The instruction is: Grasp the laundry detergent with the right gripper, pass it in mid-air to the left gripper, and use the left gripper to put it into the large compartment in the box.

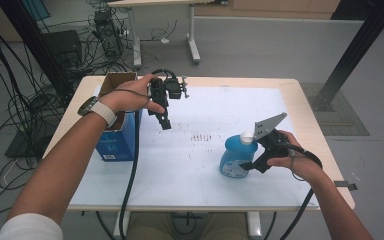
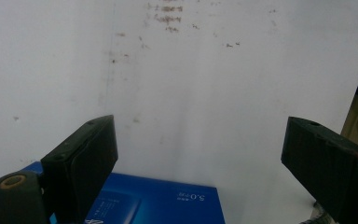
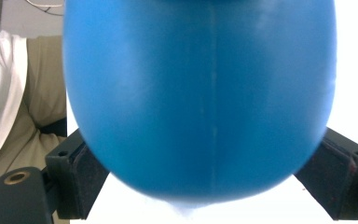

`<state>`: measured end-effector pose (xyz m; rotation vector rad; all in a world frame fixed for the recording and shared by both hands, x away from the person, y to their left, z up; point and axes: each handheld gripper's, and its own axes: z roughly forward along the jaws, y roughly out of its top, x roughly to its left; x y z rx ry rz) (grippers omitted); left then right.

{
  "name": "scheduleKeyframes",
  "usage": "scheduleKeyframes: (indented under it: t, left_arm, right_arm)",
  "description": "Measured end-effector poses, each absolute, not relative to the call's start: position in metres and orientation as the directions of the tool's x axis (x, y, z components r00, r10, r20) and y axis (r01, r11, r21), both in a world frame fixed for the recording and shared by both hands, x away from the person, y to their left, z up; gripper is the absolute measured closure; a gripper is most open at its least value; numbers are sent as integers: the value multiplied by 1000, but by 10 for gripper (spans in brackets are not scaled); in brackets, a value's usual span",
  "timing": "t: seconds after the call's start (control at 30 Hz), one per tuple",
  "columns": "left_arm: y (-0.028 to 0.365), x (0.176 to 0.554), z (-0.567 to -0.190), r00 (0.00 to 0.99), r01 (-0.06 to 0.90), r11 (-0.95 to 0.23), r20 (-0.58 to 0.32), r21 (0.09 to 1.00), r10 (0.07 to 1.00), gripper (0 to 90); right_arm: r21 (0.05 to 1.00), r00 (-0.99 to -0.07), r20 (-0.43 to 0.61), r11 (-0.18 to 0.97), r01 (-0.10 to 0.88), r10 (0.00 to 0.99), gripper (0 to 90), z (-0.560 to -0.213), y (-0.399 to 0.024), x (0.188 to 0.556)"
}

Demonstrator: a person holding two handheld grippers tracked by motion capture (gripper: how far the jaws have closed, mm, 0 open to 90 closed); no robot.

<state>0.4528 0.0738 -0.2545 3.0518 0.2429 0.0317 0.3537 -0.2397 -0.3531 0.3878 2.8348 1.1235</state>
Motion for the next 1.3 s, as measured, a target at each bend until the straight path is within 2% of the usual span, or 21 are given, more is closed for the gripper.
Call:
scheduleKeyframes:
  t: [1.3]
  left_arm:
    - [75,453,-258,987,162,-983,6,81,163,110]
  right_arm:
    - [733,-971,28,656,181,238,243,-364,-239,353]
